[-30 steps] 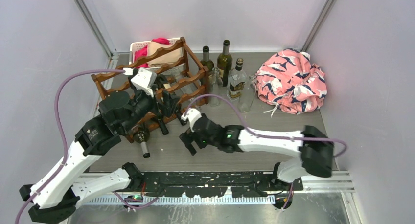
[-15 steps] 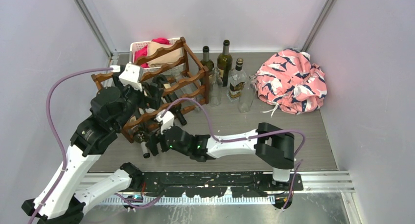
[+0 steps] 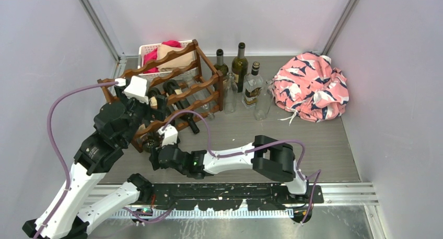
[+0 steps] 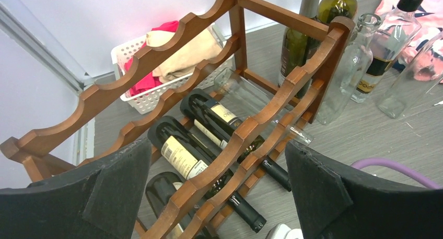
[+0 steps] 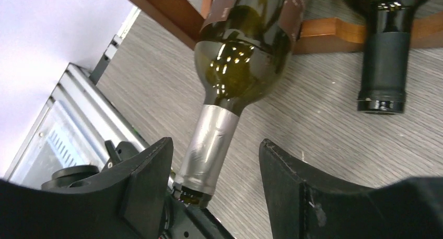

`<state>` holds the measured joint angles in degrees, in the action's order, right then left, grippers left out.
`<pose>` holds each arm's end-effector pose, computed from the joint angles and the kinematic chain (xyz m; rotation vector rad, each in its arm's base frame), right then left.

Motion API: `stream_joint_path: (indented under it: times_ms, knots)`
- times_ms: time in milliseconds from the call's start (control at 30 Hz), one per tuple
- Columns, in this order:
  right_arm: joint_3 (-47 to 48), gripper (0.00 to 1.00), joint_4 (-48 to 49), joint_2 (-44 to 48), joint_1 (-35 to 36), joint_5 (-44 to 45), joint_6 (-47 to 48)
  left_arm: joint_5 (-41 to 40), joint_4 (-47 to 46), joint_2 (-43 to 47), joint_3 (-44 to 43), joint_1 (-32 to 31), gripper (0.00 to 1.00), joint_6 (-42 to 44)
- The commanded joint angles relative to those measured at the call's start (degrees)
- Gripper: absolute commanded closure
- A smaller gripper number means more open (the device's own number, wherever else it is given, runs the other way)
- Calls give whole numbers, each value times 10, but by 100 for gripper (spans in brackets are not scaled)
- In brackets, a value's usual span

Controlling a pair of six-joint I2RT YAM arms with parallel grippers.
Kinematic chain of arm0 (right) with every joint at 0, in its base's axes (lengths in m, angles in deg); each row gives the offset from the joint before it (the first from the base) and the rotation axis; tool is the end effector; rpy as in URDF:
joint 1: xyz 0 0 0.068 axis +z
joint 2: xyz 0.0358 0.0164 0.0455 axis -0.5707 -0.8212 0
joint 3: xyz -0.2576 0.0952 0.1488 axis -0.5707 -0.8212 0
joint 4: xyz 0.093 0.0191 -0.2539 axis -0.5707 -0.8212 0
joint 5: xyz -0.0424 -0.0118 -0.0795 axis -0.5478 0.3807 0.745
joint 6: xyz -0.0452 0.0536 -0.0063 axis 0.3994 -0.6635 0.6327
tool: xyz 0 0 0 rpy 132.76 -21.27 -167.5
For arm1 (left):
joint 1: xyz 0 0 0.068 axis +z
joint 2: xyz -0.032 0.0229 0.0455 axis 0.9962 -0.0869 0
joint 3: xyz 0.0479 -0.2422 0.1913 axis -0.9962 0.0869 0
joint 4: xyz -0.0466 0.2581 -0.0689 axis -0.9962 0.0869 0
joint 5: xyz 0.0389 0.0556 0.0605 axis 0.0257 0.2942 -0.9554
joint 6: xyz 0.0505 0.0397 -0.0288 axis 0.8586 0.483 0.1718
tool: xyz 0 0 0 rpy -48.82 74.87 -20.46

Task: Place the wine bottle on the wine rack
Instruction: Adjust the wine bottle in the wine rack.

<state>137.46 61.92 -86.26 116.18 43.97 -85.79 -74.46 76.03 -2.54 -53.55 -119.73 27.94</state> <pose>0.1002 0.4948 0.2272 -0.4585 2.0324 0.9124 0.1192 -0.0586 0.4509 0.2886 1.6762 -0.1236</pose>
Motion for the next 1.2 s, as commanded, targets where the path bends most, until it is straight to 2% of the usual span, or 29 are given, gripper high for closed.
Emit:
stream_joint_path:
  times_ms: [0, 367, 467, 633, 733, 833, 900, 1033, 1167]
  knots:
    - [44, 35, -32, -3, 6, 60, -38, -14, -46, 11, 6, 4, 3, 17]
    - [76, 46, -66, -46, 12, 21, -72, -23, -58, 29, 23, 5, 3, 24]
    - [79, 52, -66, -55, 12, 27, -75, -26, -60, 33, 26, 4, 3, 27]
    - [75, 70, -56, -54, 12, 32, -70, -29, -64, 36, 32, 5, 3, 30]
    - [71, 77, -52, -53, 12, 31, -69, -29, -64, 37, 32, 5, 3, 30]
    - [71, 78, -51, -57, 12, 31, -65, -29, -66, 40, 34, 5, 3, 31]
    - [65, 80, -41, -59, 12, 31, -60, -30, -67, 41, 36, 5, 3, 33]
    - [47, 95, 6, -62, 12, 46, -21, -29, -69, 44, 38, 5, 4, 33]
    - [26, 99, 78, -69, 12, 64, 26, -28, -72, 45, 40, 5, 4, 34]
